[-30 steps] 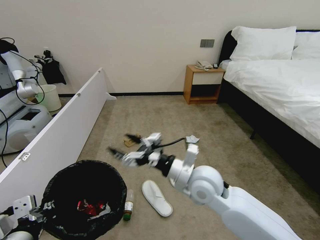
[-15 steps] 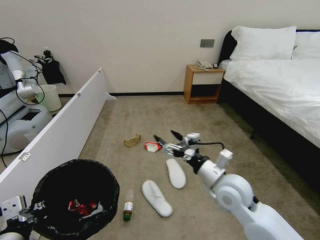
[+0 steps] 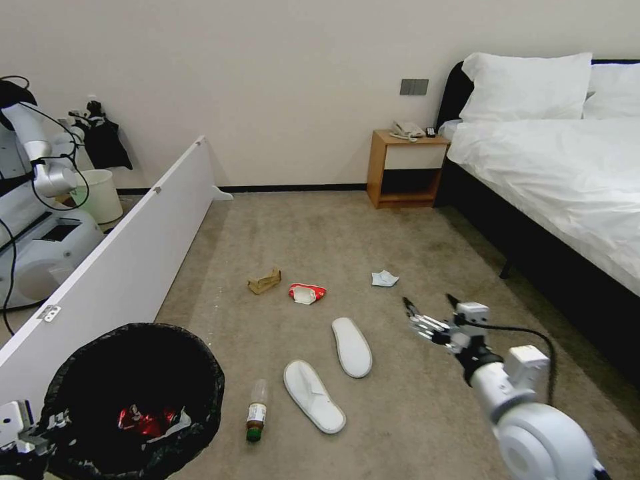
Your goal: Pick up the trash bin, then pick up the garbage from the floor and place it into the trash bin.
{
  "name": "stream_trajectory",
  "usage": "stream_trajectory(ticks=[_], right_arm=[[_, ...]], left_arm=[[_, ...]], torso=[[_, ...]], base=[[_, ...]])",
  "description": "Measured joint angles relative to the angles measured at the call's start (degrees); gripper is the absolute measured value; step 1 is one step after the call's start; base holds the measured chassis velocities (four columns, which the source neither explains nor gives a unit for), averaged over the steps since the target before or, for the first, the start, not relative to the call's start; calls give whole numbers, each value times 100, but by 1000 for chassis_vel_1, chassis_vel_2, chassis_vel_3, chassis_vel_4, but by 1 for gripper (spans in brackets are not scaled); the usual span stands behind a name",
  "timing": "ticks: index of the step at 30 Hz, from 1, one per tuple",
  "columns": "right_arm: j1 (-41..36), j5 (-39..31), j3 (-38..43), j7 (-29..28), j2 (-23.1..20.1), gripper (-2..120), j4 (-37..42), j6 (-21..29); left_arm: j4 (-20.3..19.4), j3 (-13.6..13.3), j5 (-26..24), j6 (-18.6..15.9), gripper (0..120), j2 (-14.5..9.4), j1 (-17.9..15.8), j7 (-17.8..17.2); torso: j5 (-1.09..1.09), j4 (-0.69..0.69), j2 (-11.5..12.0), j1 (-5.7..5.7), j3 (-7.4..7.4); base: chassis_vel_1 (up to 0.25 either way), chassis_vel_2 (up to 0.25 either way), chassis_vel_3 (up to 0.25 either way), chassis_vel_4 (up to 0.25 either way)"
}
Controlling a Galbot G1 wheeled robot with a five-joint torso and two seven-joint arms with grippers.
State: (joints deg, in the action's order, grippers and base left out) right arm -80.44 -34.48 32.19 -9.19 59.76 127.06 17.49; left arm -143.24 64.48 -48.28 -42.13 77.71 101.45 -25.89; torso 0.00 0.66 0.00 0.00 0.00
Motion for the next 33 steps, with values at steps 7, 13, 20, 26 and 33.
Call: stream_trajectory(ticks=[7, 13, 20, 26, 33], right_arm=[[-510, 41, 583, 315, -91, 100, 102, -367], [-697, 148, 678, 411, -19, 100, 123, -474], [-752, 193, 680, 413, 44, 100, 120, -491], [-854, 254, 656, 454, 121, 100, 88, -507], [-911, 298, 665, 500, 147, 100, 91, -509]], left_arm=[[0, -58, -45, 0, 2, -5, -9, 7], [0, -162, -23, 0, 2, 3, -18, 31], [0, -229, -26, 0, 2, -18, 4, 76], [0, -279, -33, 0, 2, -90, 6, 106], [55, -313, 130, 8, 2, -137, -12, 181]], torso=[[0, -1, 0, 0, 0], [0, -2, 0, 0, 0], [0, -1, 0, 0, 0], [0, -1, 0, 0, 0], [-1, -2, 0, 0, 0]], base=[[0, 0, 0, 0], [0, 0, 0, 0], [0, 0, 0, 0], [0, 0, 0, 0], [0, 0, 0, 0]])
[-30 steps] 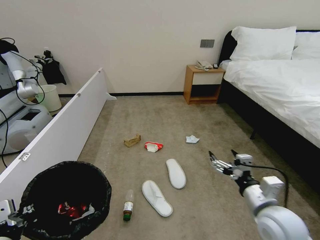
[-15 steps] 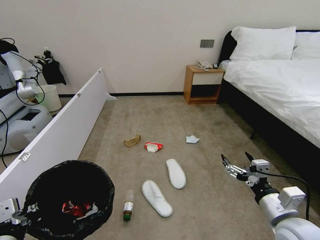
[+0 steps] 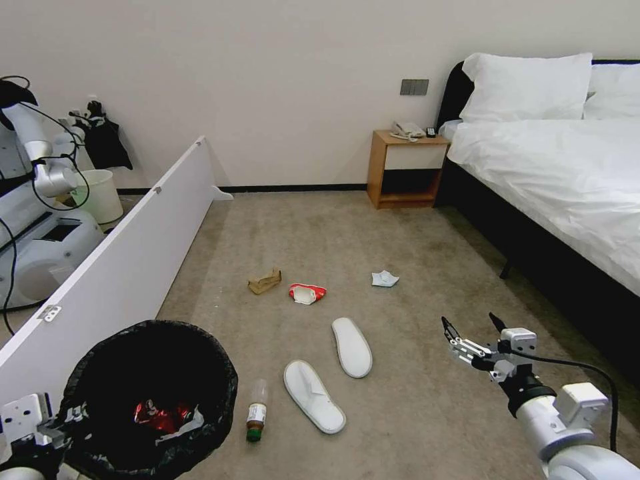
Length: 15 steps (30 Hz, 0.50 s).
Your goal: Pick up the trash bin, then pick up the garbage from the floor and place it into the trash bin.
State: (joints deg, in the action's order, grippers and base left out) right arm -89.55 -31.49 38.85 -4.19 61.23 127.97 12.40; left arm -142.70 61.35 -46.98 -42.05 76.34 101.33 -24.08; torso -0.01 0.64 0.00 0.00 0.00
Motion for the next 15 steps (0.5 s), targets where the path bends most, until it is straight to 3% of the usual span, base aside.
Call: stream_trajectory(ticks=[15], right_arm=[[-2, 27, -14, 27, 1, 100, -46, 2]], left_arm=[[63, -64, -2, 2, 2, -45, -87, -17]], torso=[[0, 1, 0, 0, 0]], base=[[0, 0, 0, 0]])
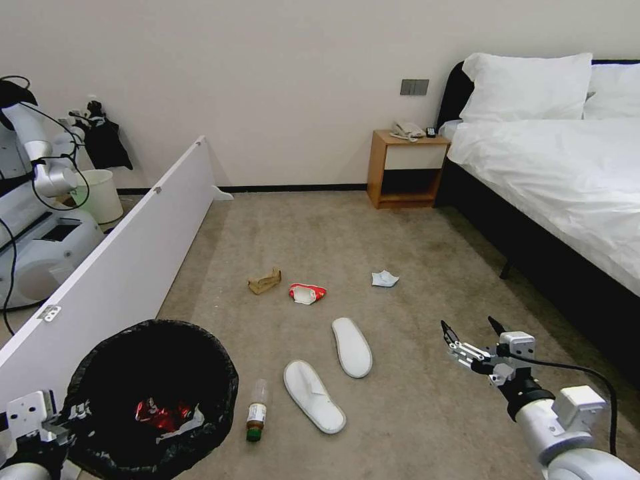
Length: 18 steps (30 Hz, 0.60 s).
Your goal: Pick up the trash bin, then pick up the garbage from the floor and place it into the trash bin.
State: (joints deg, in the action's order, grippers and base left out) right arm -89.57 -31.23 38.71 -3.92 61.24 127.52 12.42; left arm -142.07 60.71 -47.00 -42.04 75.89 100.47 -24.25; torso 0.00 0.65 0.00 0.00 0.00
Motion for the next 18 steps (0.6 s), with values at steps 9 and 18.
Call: stream_trajectory(ticks=[9, 18], right_arm=[[46, -36, -11, 0, -25, 100, -21, 21], [30, -38, -18, 5, -44, 100, -27, 25]], left_arm=[[0, -4, 1, -3, 2, -1, -20, -3], [-6, -4, 9, -7, 2, 11, -17, -5]], torso=[[0, 0, -1, 0, 0], [0, -1, 0, 0, 0]], base=[[0, 0, 0, 0], [0, 0, 0, 0]])
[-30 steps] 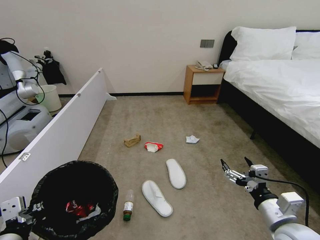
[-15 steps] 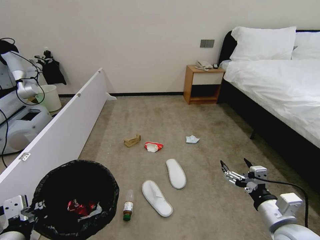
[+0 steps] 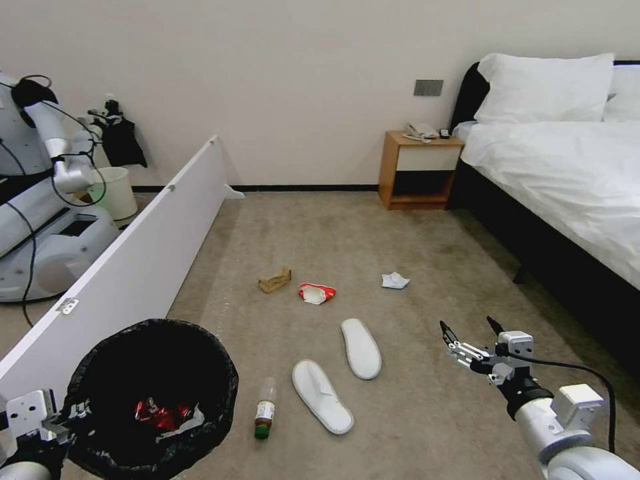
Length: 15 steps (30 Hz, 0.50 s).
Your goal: Pick up the trash bin, then pick up the garbage from the floor and place it into the trash bin.
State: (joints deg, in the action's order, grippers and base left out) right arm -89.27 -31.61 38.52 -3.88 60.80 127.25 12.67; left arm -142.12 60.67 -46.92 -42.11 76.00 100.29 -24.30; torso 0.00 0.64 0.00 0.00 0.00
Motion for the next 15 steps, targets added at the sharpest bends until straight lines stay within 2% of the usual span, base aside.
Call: stream_trajectory(ticks=[15], right_arm=[[-50, 5, -13, 47, -14, 100, 9, 2]], left_arm=[[-2, -22, 72, 6, 2, 22, -12, 2]], torso=[[0, 2, 0, 0, 0]], base=[[0, 0, 0, 0]])
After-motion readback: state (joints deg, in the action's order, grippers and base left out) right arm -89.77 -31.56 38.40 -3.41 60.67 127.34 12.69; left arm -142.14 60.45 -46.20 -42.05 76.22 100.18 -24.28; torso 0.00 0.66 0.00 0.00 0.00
